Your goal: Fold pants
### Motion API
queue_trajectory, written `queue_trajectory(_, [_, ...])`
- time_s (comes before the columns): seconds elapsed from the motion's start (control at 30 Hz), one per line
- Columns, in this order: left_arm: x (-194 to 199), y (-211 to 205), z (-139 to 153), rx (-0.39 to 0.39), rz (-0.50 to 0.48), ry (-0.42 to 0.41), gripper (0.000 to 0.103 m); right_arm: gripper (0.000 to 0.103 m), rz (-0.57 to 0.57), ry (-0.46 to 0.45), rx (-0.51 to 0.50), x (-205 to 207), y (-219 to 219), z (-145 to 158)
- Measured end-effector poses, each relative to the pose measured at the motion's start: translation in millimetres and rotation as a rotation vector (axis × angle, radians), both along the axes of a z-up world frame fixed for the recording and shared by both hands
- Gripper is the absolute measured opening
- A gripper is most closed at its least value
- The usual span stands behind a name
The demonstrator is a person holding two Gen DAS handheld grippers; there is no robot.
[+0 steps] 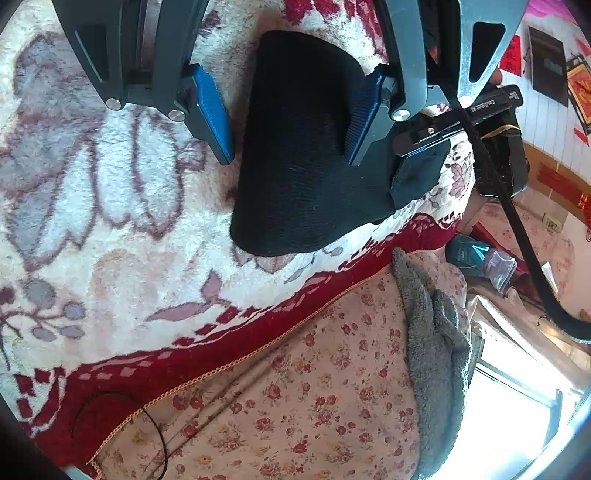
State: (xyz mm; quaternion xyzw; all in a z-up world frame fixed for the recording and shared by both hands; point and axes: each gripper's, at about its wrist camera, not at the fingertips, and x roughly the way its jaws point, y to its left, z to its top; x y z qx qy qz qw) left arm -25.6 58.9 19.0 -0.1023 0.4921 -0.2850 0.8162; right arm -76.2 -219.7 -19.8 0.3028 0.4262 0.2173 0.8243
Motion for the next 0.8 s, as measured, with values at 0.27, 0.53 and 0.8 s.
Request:
queue_trajectory(0.27, [-1,-2,-3,-0.003,0.026,0.03,0.014,0.04,0.009,-0.062,-0.067,2,15,7])
queue_trajectory(0.53, [-15,12,10,0.028,0.063,-0.011,0.013,0.036,0.043,-0.103,-0.157,-5,29,25])
queue_trajectory(0.8, [-9,18,-6,-0.009,0.108,0.028,0.017,0.041,-0.029,-0.036,-0.191,0,28,10])
